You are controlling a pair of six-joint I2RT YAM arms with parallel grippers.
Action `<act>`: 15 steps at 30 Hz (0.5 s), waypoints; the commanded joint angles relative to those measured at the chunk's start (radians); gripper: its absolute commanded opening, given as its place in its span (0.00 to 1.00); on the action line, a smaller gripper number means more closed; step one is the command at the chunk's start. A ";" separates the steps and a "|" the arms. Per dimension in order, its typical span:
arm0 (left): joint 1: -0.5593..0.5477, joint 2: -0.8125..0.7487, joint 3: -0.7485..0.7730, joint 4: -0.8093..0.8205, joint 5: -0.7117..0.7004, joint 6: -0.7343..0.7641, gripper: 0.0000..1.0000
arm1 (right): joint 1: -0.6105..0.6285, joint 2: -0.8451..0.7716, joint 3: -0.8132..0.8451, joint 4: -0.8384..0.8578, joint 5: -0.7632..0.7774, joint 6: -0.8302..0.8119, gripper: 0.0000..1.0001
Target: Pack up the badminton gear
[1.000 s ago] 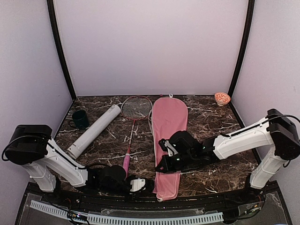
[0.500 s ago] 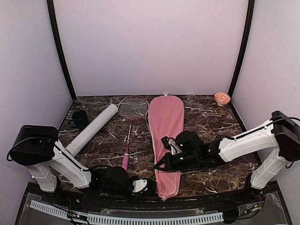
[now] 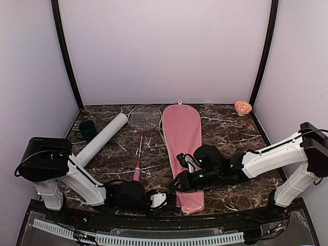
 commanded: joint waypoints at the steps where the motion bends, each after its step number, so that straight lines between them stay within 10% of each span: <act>1: 0.016 -0.007 0.001 0.076 -0.039 -0.018 0.19 | 0.005 -0.106 0.031 -0.151 -0.017 -0.064 0.42; 15: 0.011 0.025 0.018 0.056 -0.016 -0.031 0.26 | -0.205 -0.460 -0.193 -0.526 0.098 -0.079 0.51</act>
